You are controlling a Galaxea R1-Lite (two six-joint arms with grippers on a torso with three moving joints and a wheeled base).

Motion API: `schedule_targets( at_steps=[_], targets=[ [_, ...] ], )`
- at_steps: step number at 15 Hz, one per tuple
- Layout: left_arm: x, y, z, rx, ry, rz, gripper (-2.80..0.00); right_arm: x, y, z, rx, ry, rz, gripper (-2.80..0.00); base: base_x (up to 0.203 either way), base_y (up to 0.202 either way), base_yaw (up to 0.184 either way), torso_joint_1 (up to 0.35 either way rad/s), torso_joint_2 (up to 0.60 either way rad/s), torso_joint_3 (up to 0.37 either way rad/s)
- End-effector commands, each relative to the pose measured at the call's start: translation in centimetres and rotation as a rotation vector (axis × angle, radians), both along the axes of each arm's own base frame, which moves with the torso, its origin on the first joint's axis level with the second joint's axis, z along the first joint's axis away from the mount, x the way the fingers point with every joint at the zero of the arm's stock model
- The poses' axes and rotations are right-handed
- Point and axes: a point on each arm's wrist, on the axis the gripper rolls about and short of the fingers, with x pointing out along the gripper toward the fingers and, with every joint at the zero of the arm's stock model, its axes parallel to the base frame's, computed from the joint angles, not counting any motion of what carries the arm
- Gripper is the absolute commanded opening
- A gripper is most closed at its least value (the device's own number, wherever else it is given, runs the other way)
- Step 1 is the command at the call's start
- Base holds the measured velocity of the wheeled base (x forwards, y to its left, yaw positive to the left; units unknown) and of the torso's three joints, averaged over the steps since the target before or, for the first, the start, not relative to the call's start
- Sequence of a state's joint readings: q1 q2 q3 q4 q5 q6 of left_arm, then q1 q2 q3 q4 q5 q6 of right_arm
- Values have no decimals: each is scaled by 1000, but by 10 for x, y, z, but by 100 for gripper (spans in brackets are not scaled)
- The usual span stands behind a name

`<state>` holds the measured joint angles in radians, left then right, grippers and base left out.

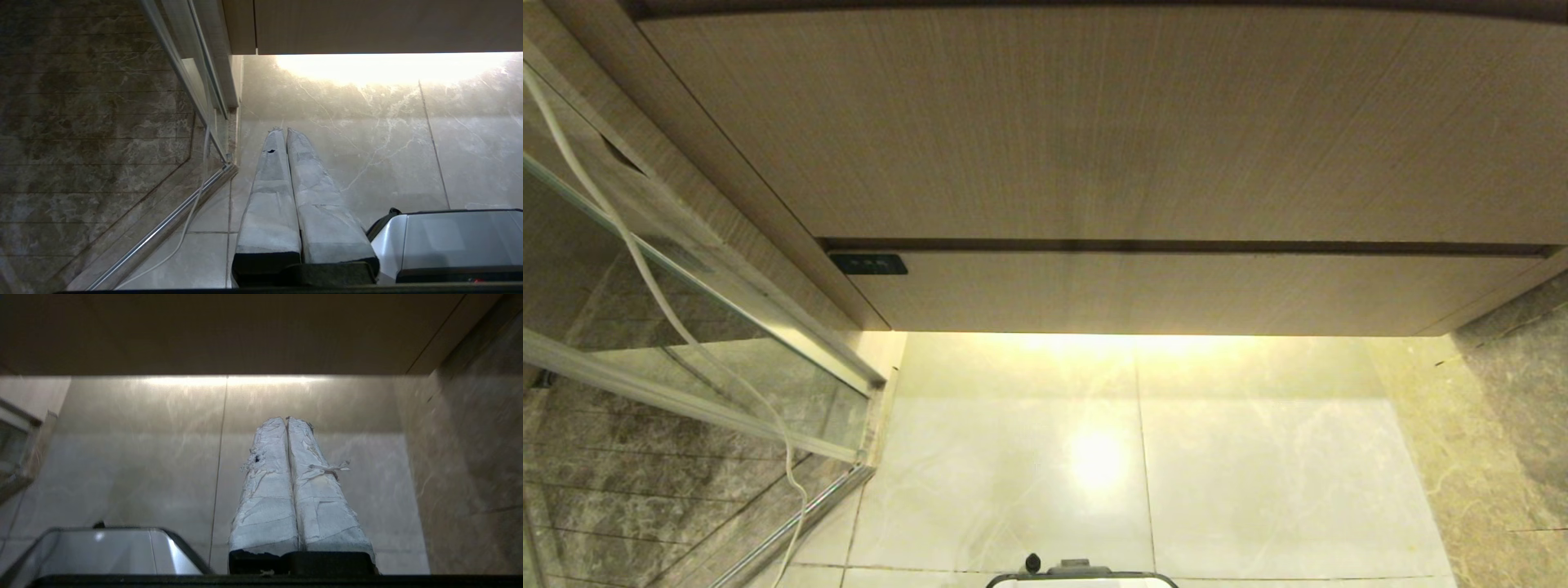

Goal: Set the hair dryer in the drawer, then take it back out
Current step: Pull open the drawer

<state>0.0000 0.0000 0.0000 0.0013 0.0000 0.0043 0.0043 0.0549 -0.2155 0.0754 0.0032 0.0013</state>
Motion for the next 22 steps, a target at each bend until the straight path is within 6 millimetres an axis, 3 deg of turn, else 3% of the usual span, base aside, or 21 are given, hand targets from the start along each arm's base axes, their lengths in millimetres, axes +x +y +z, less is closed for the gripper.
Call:
schedule_targets(
  at_steps=[1,3,4,6,8,11,14,16,17,22],
  targets=[
    [0,0,0,0,1,0,-280,-5,0,84,-1,-20,4,-280,0,0,0,0,0,0],
    [0,0,0,0,0,0,-280,17,1,149,-1,87,22,-280,0,0,0,0,0,0],
    [0,0,0,0,1,0,-280,34,1,168,-1,158,46,-280,0,0,0,0,0,0],
    [0,0,0,0,1,0,-280,81,4,184,6,334,142,-280,0,0,0,0,0,0],
    [0,0,0,0,-1,0,-280,121,10,181,10,496,248,-280,0,0,0,0,0,0],
    [0,0,0,0,2,0,-280,173,22,152,-44,731,343,-280,0,0,0,0,0,0],
    [0,0,0,0,2,0,-280,200,31,123,-103,871,417,-280,0,0,0,0,0,0],
    [0,0,0,0,0,0,-280,205,35,110,-104,902,466,-280,0,0,0,0,0,0],
    [0,0,0,0,1,0,-280,212,38,103,-129,931,484,0,0,0,0,0,0,0],
    [0,0,0,0,1,0,-280,250,46,70,-653,771,650,0,0,0,0,0,0,0]
  ],
)
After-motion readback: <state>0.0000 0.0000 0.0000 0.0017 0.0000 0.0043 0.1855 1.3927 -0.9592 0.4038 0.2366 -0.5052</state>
